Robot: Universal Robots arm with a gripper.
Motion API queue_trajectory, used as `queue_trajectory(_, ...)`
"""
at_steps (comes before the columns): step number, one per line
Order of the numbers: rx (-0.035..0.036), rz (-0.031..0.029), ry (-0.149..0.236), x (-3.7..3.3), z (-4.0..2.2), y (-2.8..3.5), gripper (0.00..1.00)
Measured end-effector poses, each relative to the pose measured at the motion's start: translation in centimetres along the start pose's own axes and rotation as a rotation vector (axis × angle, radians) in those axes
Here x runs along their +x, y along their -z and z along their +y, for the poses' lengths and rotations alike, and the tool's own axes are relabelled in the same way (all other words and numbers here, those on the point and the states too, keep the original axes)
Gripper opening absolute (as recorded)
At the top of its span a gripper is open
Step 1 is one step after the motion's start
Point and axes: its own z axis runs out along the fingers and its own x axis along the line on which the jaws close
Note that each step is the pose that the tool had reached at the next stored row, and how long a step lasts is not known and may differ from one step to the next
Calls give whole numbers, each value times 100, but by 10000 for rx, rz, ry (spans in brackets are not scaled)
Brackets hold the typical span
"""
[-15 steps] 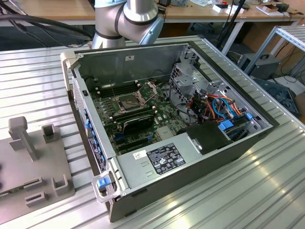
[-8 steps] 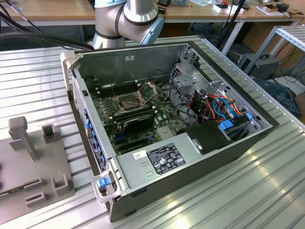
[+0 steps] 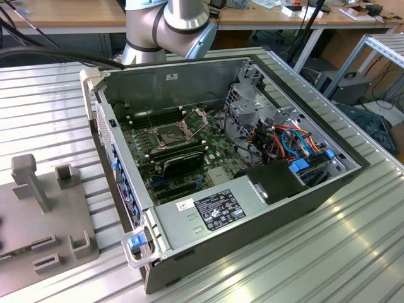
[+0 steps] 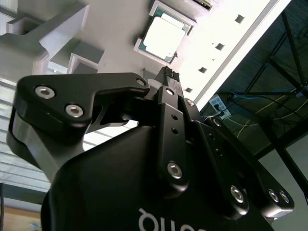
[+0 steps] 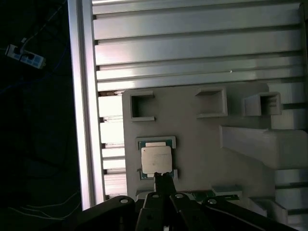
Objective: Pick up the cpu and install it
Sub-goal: 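Reach for the cpu, then pick up the cpu and move it towards the insertion slot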
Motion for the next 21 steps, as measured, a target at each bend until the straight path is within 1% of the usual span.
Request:
queue_trajectory(2,-2,-25,3,4,-1,-3,11)
queue_trajectory(3,-5,-55,4,5,-1,-7,11)
queue_trajectory(4,-11,-147,7,7,-1,-16,11)
queue_trajectory(5,-16,-208,13,8,-2,-21,11)
queue_trajectory(6,-19,-245,16,9,-3,-25,11)
queue_trajectory(12,-20,-271,25,13,-4,-35,11)
queue_trajectory(21,-20,-271,46,13,-4,-35,11)
